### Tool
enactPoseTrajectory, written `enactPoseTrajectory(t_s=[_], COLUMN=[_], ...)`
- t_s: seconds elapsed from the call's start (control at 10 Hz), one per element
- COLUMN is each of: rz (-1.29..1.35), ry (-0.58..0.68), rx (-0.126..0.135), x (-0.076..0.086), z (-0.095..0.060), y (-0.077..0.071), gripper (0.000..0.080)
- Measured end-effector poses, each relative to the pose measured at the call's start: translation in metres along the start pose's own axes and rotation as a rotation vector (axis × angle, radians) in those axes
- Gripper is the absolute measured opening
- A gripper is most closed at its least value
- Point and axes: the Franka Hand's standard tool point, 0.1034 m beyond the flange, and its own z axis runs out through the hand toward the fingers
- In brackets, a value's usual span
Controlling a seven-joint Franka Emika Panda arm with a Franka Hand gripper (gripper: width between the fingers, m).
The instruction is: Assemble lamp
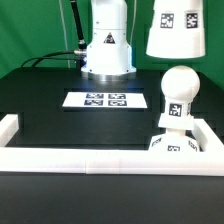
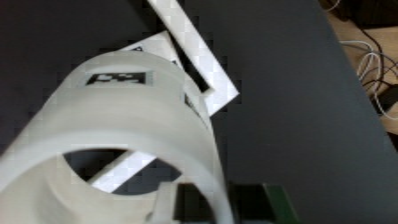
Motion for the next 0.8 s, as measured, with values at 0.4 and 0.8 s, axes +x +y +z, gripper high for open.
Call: enactPoseTrajectory(t_s=[0.4, 0.8], rz=[-0.005, -0.015], ry=[-0.002, 0.003], rx=[-0.024, -0.045], x=[-0.003, 0.002], z=[0.037, 0.071], y=[0.003, 0.012], gripper=[0.0046, 0.0046])
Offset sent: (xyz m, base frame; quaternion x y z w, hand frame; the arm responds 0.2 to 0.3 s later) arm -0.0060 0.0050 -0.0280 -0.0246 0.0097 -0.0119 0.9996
